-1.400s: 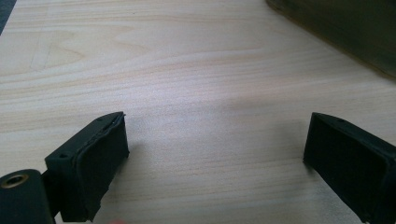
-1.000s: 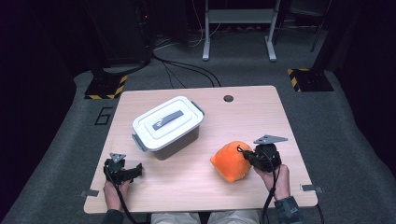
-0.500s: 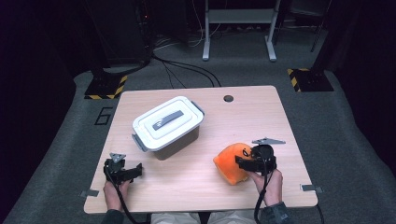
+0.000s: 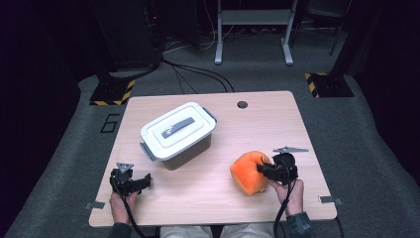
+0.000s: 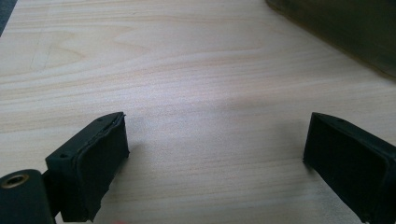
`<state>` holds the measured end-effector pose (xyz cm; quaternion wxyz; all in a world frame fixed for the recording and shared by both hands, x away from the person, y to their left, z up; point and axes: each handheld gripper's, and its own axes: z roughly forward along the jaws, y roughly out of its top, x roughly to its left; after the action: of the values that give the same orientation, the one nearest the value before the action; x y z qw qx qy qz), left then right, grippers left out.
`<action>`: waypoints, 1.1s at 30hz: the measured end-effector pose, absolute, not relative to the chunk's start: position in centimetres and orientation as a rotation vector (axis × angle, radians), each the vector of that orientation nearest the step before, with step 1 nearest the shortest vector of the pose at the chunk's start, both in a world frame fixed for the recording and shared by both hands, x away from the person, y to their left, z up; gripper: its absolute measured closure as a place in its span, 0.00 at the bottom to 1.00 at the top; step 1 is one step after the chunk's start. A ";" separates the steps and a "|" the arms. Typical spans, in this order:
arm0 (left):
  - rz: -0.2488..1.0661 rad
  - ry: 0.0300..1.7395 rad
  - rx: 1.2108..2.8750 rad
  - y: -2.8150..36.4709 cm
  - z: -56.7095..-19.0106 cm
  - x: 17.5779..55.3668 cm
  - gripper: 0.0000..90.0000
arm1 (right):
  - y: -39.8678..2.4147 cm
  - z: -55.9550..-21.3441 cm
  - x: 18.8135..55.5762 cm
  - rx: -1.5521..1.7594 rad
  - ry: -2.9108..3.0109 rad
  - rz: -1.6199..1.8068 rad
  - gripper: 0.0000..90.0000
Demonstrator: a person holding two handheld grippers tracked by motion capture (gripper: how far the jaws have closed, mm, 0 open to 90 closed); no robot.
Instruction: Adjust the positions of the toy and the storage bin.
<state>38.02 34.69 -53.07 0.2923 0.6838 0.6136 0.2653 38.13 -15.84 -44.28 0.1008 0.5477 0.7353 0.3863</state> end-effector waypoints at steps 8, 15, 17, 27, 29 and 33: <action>0.707 1.635 1.822 34.7 -53.1 38.0 0.07 | -16.8 -42.6 38.8 1.459 2.272 0.981 0.82; 0.707 1.630 1.822 34.7 -53.1 38.0 0.08 | -18.4 -40.9 39.4 1.347 2.325 0.842 0.82; 0.707 1.631 1.822 34.7 -53.1 38.0 0.08 | -18.9 -40.7 39.5 1.355 2.319 0.820 0.81; 0.707 1.631 1.822 34.7 -53.1 38.0 0.08 | -18.9 -42.0 39.3 1.534 2.156 0.783 0.58; 0.708 1.631 1.822 34.7 -53.1 38.0 0.08 | -18.6 -42.0 38.9 1.614 2.100 0.778 0.47; 0.707 1.630 1.822 34.7 -53.1 38.0 0.08 | -18.3 -42.1 38.6 1.758 2.036 0.809 0.28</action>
<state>37.97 34.67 -53.05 0.2939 0.6844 0.6121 0.2656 38.55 -18.29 -42.09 0.1656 0.6171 0.7149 0.2841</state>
